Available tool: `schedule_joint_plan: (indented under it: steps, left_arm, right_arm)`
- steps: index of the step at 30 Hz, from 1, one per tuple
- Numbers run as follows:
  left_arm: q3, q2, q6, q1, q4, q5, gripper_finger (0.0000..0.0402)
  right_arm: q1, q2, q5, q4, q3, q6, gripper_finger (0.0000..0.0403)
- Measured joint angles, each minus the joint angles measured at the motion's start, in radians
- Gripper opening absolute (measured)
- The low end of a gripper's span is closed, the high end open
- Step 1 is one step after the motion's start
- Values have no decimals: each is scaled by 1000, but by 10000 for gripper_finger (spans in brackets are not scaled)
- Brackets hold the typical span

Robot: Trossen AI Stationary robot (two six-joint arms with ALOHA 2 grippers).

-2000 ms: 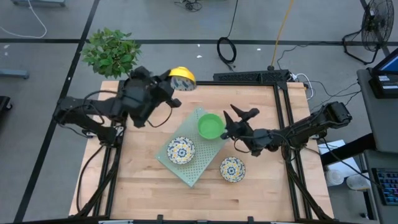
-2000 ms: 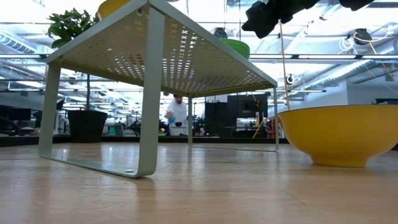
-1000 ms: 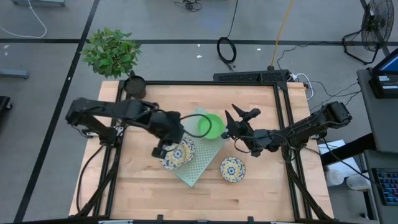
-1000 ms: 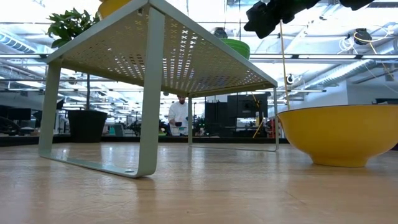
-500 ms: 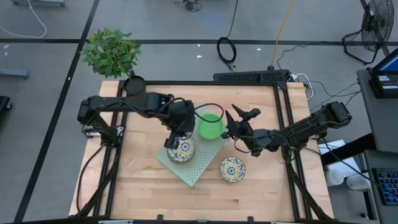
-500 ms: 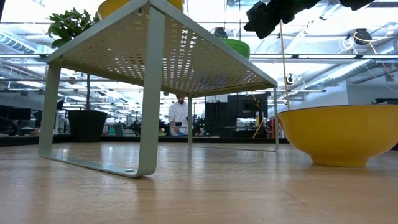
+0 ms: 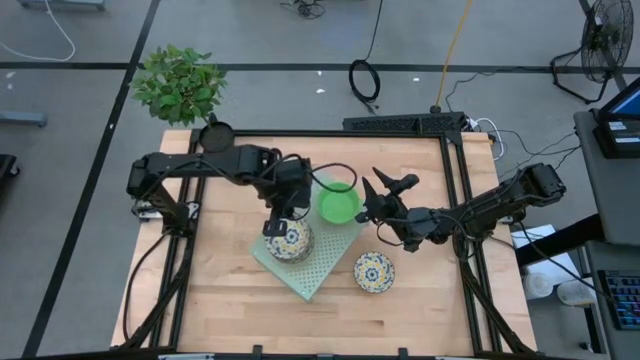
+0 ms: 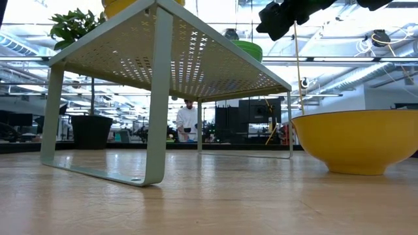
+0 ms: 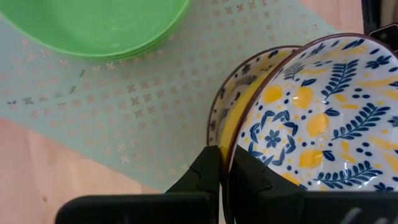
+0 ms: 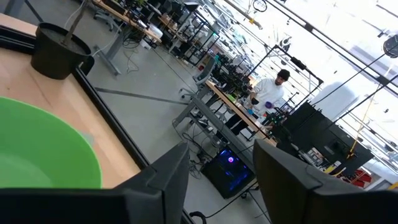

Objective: Pick & Place Mini bowls
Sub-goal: Stack the bottom patterned bowl on the patterned bowl on the shelf, then stack the patterned bowl on the patterned bowl on the shelf

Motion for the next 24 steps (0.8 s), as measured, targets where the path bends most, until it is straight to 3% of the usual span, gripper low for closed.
schedule_joint_plan:
  steps: [12, 18, 24]
  left_arm:
    - [-23, 0, -17, 0, 30, -1, 15]
    - [-23, 0, -14, -2, 30, 0, 74]
    - [-23, 0, 3, -3, 30, -1, 91]
  right_arm:
    - [0, 0, 0, 0, 0, 0, 161]
    - [0, 0, 0, 0, 0, 0, 161]
    - [0, 0, 0, 0, 0, 0, 161]
